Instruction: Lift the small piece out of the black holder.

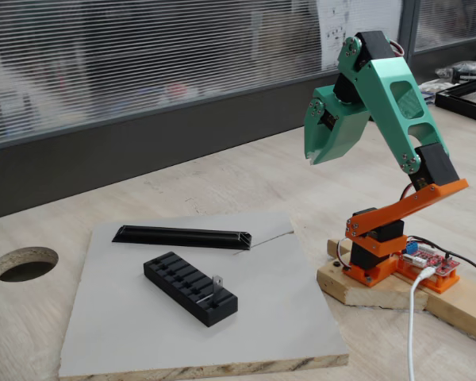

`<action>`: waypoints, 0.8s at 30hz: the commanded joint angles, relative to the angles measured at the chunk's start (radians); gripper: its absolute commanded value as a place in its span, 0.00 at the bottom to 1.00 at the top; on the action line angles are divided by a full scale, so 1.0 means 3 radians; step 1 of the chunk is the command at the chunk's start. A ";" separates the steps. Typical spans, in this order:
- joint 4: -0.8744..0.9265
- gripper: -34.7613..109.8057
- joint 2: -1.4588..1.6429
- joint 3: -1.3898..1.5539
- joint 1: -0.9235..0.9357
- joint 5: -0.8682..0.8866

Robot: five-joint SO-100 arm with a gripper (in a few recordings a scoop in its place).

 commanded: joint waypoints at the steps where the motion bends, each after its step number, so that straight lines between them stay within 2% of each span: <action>1: 0.0097 0.29 0.0256 -0.0031 0.0026 -0.0015; 14: 0.0092 0.29 0.0251 -0.0036 0.0010 0.0056; 18: 0.0092 0.29 0.0251 -0.0041 -0.0143 0.0501; 24: 0.0092 0.29 0.0245 -0.0041 -0.0956 0.1278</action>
